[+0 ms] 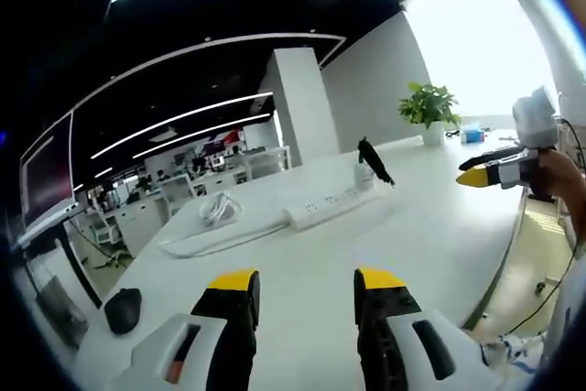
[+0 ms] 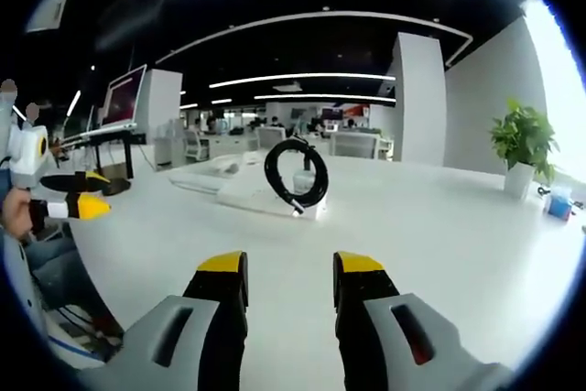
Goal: Straighten the power strip on the desk, plug the charger into it
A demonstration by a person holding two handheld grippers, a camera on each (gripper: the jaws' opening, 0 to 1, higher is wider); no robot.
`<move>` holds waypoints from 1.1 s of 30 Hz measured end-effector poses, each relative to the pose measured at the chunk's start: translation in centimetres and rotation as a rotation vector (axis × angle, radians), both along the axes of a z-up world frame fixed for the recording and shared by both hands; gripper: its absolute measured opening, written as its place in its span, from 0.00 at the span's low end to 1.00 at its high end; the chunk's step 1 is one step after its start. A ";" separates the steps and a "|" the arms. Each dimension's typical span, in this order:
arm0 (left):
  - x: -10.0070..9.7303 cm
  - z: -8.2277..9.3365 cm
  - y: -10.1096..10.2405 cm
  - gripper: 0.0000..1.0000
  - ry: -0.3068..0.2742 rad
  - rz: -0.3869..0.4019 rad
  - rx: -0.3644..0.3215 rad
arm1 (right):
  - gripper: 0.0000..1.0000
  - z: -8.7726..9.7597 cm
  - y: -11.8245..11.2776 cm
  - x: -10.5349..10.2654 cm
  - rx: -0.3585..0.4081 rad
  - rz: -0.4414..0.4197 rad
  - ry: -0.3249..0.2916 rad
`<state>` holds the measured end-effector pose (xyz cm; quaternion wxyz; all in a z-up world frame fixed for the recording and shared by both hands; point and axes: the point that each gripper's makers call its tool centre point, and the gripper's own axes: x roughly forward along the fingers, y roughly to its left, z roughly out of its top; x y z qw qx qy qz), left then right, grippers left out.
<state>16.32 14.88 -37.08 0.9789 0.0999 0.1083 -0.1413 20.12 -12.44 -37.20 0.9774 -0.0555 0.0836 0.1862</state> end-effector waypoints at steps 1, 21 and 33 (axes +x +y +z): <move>0.0 0.0 0.0 0.42 0.000 0.002 0.000 | 0.36 0.0 0.0 0.0 0.001 0.002 0.001; -1.0 0.0 -0.7 0.42 -0.013 0.039 -0.007 | 0.36 0.1 -1.0 -0.7 0.002 0.023 -0.019; -0.9 -0.6 -0.1 0.42 -0.008 0.065 -0.014 | 0.36 -1.0 0.3 0.3 0.004 0.053 -0.001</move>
